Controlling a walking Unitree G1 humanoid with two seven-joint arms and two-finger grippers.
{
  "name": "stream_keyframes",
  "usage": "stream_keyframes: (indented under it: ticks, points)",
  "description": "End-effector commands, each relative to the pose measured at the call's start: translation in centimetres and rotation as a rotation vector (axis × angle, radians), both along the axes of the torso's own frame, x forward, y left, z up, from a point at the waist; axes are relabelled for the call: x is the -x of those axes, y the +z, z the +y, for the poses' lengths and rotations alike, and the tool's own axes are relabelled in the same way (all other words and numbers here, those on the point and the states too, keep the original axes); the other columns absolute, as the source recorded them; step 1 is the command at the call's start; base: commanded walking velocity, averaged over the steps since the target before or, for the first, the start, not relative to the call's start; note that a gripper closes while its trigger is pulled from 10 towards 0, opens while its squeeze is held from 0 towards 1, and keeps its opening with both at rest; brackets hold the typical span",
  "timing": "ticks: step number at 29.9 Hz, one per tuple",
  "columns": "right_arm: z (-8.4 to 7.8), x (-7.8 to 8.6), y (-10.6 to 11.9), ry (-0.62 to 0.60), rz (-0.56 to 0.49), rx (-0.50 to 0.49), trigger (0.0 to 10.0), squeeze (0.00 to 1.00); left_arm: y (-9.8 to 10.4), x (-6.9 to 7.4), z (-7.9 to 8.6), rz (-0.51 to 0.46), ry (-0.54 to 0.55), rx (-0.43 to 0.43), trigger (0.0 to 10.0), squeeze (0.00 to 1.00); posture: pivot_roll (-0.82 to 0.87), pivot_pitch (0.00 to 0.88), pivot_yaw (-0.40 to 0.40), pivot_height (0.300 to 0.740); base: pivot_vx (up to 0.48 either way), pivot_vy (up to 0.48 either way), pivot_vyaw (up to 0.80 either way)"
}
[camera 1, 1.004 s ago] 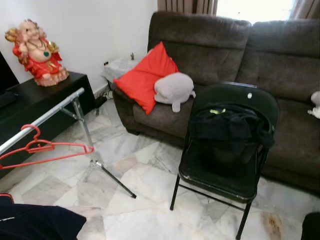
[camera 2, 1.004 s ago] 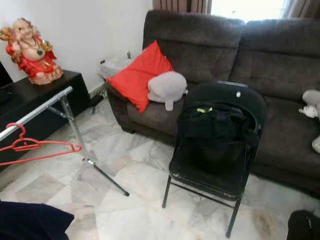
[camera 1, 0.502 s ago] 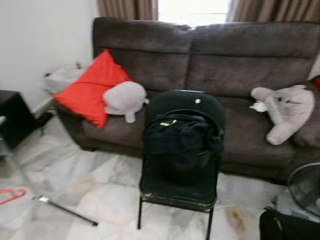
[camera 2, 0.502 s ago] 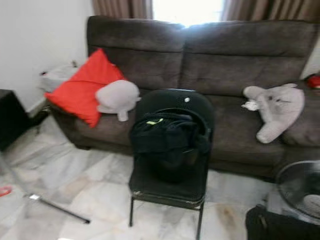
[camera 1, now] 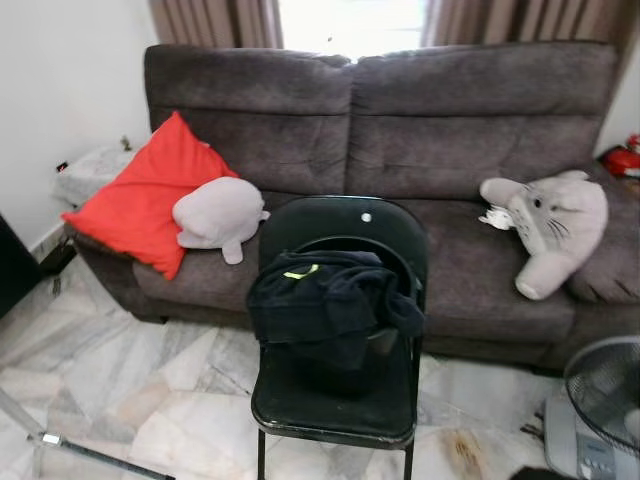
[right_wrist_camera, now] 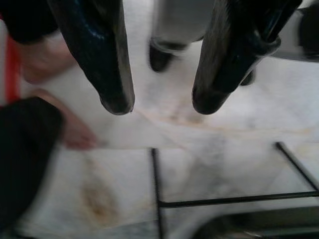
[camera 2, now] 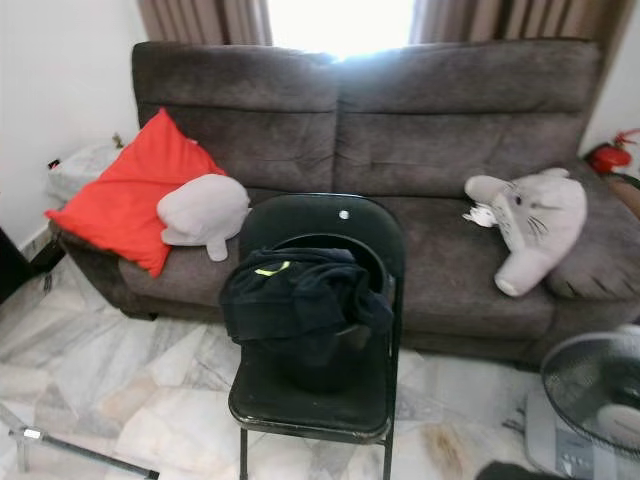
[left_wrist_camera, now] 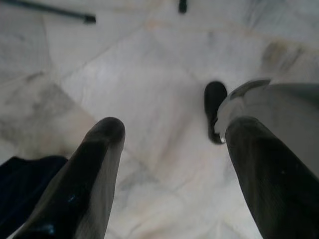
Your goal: Hang hanger
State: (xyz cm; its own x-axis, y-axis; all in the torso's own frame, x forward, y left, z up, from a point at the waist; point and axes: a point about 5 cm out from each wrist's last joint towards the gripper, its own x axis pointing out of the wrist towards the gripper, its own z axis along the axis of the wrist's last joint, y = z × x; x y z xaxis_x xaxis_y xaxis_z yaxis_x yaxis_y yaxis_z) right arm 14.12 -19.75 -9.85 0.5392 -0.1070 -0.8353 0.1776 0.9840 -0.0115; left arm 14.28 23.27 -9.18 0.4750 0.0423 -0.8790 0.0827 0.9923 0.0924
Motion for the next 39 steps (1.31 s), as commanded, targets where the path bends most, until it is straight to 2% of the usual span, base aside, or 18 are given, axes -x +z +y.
stream_keyframes:
  ticks: [1, 6, 14, 26, 39]
  points:
    - [-0.14, 0.65, -0.2, -0.005, 0.014, 0.0, 10.0, 0.0, 0.02, -0.17, -0.1, 0.009, -0.02, -0.007, 10.0, 0.0, 0.07, 0.0, 0.057, 0.74, 0.289, 0.0, 0.0]
    - [-0.03, 0.62, -0.18, -0.036, -0.002, -0.026, 10.0, 0.0, 0.04, -0.23, -0.13, 0.008, -0.023, -0.007, 10.0, 0.0, 0.05, 0.0, 0.062, 0.74, 0.28, 0.0, 0.32]
    - [0.07, 0.02, 0.24, -0.04, -0.086, -0.033, 10.0, 0.0, 0.11, -0.4, -0.09, 0.01, -0.052, -0.019, 10.0, 0.0, 0.0, 0.0, 0.08, 0.74, 0.0, 0.0, 0.0]
    - [0.14, 0.0, 0.15, -0.041, -0.063, -0.036, 10.0, 0.0, 0.19, -0.61, -0.05, -0.004, -0.022, -0.012, 10.0, 0.0, 0.01, 0.0, 0.078, 0.74, 0.0, 0.0, 0.0]
    - [0.11, -0.31, 0.22, -0.071, -0.064, -0.04, 10.0, 0.0, 0.31, -0.95, 0.02, -0.013, 0.019, -0.011, 10.0, 0.0, 0.04, 0.0, 0.069, 0.74, 0.0, 0.402, 0.0]
